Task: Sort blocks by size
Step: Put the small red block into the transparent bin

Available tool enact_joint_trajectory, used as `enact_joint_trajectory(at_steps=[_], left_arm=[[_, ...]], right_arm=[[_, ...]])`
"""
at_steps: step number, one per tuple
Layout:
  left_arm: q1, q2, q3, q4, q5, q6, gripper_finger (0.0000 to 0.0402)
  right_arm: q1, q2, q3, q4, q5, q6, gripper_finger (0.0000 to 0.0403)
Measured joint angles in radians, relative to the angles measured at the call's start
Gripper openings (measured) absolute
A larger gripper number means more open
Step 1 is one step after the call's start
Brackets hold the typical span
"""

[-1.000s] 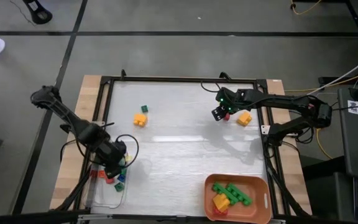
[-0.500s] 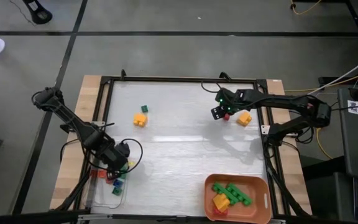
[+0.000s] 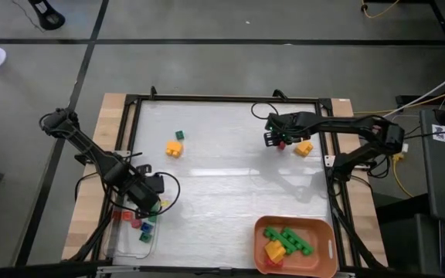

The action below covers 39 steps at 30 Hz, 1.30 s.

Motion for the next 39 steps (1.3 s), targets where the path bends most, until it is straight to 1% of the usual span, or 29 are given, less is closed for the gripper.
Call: enact_joint_trajectory(at_steps=[6,10,24,28,35,39], left_arm=[[0.0,0.0,0.0,0.002,-0.065,0.032,0.0168],[0.0,0.0,0.0,0.02,-0.106,0.032,0.0168],[0.0,0.0,0.0,0.033,-0.118,0.032,0.0169],[0.0,0.0,0.0,0.053,-0.118,0.029,0.0169],[0.0,0.0,0.0,0.054,-0.119,0.029,0.0169],[0.0,0.0,0.0,0.093,-0.125,0.003,0.0169]], right_arm=[[0.0,0.028,0.0,-0.01,-0.01,0.061,0.0239],[0.0,0.062,0.0,-0.007,-0.013,0.064,0.0239],[-0.001,0.151,0.0,-0.003,-0.013,0.074,0.0237],[-0.001,0.167,0.0,0.002,-0.012,0.071,0.0211],[-0.001,0.176,0.001,0.028,-0.013,0.019,0.0132],[-0.001,0.175,0.001,0.045,-0.043,-0.031,0.0131]])
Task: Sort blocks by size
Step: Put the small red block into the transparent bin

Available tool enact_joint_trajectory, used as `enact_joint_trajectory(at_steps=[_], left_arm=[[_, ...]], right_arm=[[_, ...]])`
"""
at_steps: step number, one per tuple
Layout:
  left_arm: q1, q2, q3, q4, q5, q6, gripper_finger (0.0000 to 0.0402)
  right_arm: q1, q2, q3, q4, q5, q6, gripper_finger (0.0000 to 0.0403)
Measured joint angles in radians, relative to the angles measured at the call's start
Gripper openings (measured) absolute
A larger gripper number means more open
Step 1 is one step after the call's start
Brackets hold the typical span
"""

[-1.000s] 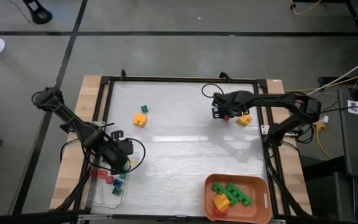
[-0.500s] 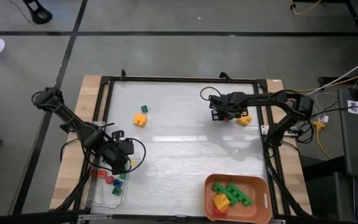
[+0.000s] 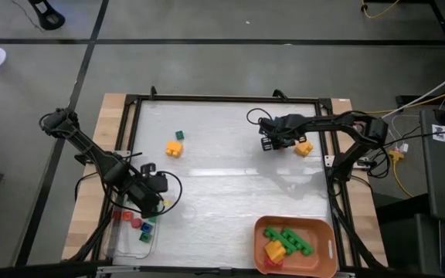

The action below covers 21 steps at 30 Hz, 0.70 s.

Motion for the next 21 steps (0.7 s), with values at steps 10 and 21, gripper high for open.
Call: enact_joint_trajectory(at_steps=[10,21], left_arm=[[0.0,0.002,0.0,0.178,-0.255,0.159,0.0169],[0.066,0.114,0.0,0.413,-0.52,0.304,0.0169]], right_arm=[[0.001,-0.043,-0.001,0.161,-0.299,-0.17,0.0138],[0.109,-0.061,-0.001,0.806,-0.514,-0.22,0.0143]])
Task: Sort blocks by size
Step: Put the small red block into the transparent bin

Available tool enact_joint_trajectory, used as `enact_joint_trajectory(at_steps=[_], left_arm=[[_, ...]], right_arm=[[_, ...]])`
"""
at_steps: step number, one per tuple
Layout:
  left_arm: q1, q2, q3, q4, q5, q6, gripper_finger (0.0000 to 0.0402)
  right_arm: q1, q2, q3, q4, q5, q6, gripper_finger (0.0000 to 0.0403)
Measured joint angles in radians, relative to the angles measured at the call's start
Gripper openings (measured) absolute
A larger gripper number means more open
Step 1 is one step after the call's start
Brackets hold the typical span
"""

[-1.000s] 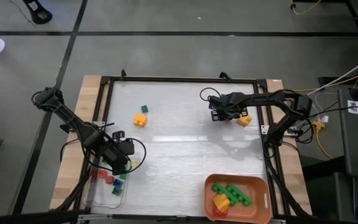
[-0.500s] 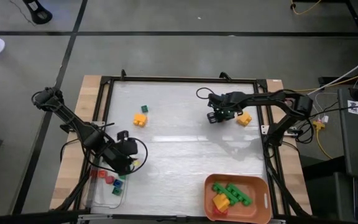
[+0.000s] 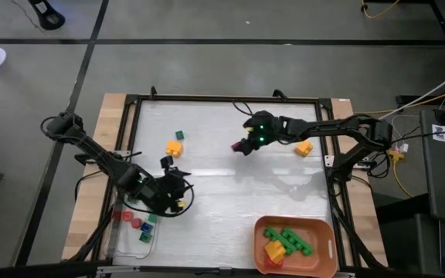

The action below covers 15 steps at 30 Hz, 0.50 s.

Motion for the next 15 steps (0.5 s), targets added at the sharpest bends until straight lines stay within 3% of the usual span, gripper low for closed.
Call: enact_joint_trajectory(at_steps=[6,11,15], left_arm=[[0.081,0.092,0.0,0.158,-0.03,0.182,0.0169],[0.155,0.129,0.0,0.336,-0.032,0.402,0.0169],[0.209,0.13,0.0,0.437,-0.035,0.486,0.0169]], right_arm=[[0.089,0.0,0.0,0.285,-0.016,0.0,0.0136],[0.145,0.0,0.0,0.35,-0.016,0.0,0.0138],[0.182,0.0,0.0,0.353,0.0,-0.001,0.0137]])
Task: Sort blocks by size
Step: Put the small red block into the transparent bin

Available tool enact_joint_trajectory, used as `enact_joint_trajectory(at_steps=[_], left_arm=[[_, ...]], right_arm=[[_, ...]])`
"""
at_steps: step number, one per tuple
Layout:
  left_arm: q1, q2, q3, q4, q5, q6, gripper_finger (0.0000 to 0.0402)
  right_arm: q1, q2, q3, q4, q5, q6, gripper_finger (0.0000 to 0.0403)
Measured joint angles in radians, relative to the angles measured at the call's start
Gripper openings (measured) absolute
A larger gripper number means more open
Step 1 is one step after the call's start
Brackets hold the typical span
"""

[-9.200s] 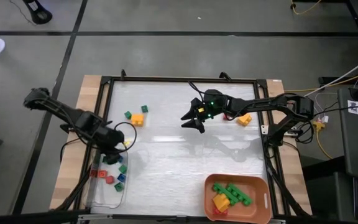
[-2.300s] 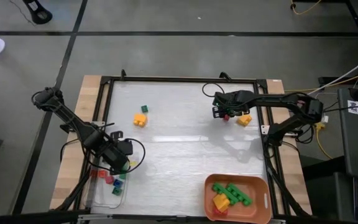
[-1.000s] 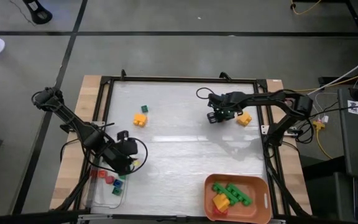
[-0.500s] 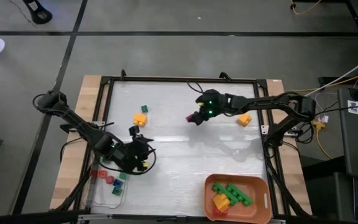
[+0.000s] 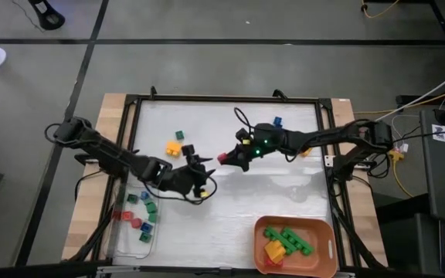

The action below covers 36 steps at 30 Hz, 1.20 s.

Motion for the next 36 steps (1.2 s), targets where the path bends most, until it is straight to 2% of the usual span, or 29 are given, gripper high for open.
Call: enact_joint_trajectory(at_steps=[4,15,20,31,36], left_arm=[[0.029,0.0,0.0,0.058,0.01,0.029,0.0169],[0.034,0.0,0.0,0.079,0.025,0.099,0.0169],[0.042,0.0,0.0,0.091,0.025,0.104,0.0169],[0.045,0.0,-0.001,0.2,0.023,0.232,0.0169],[0.045,-0.001,-0.001,0.2,0.018,0.229,0.0144]], right_arm=[[0.032,0.0,0.0,0.036,0.048,-0.001,0.0138],[0.058,-0.001,0.0,0.111,0.089,-0.002,0.0138],[0.064,-0.001,0.0,0.133,0.099,-0.002,0.0138],[0.071,-0.002,0.0,0.195,0.107,-0.001,0.0138],[0.071,-0.002,0.0,0.202,0.107,0.006,0.0138]])
